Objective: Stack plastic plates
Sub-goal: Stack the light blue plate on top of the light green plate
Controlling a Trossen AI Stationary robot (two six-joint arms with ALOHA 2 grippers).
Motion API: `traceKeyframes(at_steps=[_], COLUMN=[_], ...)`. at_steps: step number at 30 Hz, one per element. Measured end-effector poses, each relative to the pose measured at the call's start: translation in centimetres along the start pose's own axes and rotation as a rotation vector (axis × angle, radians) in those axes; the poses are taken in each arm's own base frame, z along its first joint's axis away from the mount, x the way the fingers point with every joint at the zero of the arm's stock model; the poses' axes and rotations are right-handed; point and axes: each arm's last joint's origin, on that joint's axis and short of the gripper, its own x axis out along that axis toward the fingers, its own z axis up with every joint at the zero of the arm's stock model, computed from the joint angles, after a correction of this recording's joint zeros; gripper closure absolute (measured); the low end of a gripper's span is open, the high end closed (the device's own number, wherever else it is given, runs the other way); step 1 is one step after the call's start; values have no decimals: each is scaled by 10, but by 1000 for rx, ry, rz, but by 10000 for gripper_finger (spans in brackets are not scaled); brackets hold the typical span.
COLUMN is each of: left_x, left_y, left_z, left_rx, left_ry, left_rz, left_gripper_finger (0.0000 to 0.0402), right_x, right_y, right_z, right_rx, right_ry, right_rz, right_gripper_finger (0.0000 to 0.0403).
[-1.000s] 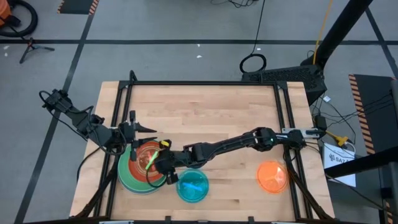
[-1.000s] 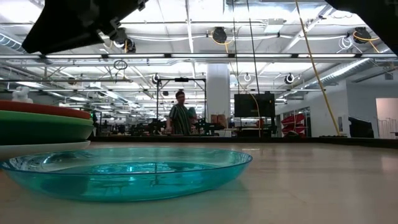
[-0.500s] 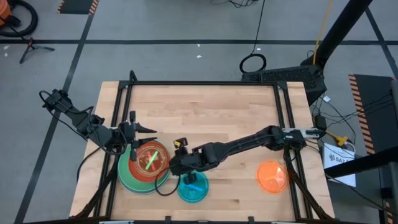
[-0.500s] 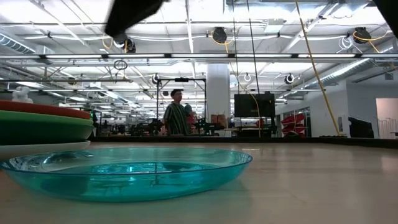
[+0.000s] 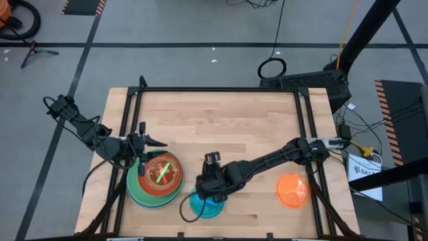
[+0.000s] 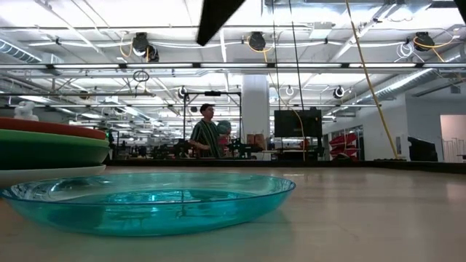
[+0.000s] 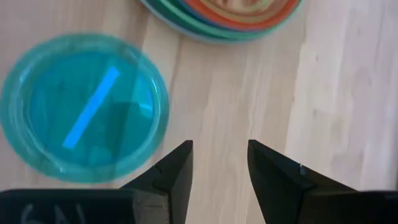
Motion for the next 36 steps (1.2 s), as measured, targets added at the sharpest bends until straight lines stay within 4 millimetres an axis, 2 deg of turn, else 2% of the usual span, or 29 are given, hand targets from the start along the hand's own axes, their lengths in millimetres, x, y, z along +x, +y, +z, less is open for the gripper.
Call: traceKeyframes(at_steps=[4,9,15,22,29,32,36], left_x=[-1,-1,-1,-1,-1,-1,-1], left_y=[-1,-1,-1,-1,-1,-1,-1], left_z=[-1,-1,-1,-1,-1,-1,-1], left_rx=[3,11,17,28,27,28,29], left_ry=[5,4,4,4,3,3,5], left_rz=[-7,-7,-7,-7,-7,-8,-7], left_gripper_finger=[289,289,289,289,289,289,289], right_x=[-6,-12,-9,27,77,86,77], right_y=[15,32,30,33,32,25,13], right_z=[-8,-9,0,-6,-27,-38,-57], right_rx=[28,25,40,2,7,37,111], right_ry=[53,37,-48,-36,6,-31,-158], right_rz=[-13,0,0,35,43,71,91], right_gripper_finger=[259,259,259,259,259,259,259])
